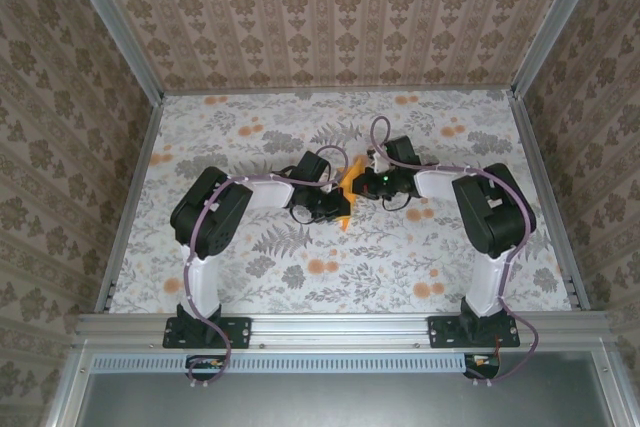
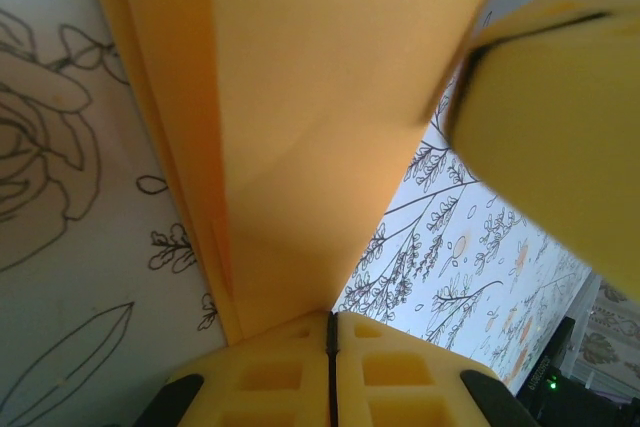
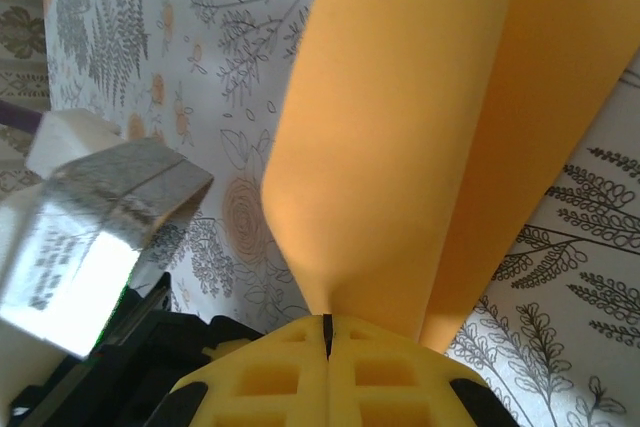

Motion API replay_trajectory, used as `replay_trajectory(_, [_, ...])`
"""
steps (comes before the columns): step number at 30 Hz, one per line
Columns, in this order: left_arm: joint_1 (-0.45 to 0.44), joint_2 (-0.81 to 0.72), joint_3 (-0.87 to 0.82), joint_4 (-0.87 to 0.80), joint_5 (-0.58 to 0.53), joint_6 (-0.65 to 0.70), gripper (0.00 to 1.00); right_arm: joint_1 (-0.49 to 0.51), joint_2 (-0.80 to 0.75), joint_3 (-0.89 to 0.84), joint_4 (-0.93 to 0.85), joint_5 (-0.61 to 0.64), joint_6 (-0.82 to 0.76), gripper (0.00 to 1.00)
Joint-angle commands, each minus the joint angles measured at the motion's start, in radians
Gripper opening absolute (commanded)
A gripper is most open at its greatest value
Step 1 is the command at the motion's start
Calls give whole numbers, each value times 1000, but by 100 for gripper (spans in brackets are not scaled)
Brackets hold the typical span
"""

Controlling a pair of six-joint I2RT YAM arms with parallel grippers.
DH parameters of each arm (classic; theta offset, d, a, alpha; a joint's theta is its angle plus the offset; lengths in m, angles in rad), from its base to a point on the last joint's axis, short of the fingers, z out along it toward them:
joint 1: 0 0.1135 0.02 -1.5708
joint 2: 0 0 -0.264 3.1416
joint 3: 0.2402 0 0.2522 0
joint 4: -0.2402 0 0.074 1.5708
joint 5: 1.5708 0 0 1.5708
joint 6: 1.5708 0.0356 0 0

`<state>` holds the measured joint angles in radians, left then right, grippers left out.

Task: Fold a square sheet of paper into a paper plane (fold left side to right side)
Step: Fold the wing for the fifth time at the center of the table.

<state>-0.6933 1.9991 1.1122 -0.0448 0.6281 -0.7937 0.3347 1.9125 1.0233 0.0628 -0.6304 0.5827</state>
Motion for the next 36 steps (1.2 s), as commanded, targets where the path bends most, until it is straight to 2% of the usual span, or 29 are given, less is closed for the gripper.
replay_trajectory(1, [-18,36,-36,-86,-50,-5,8,3,47,40,19,-19,-18,0])
replay_trajectory(21, [-16,35,-40,-90,-48,-1,7,4,140,124,-85,78,-88,0])
replay_trajectory(29, [-17,33,-49,-95,-49,-1,7,-8,153,165,-156,145,-130,0])
replay_trajectory(36, [-17,32,-61,-92,-51,-2,6,-32,178,202,-154,156,-142,0])
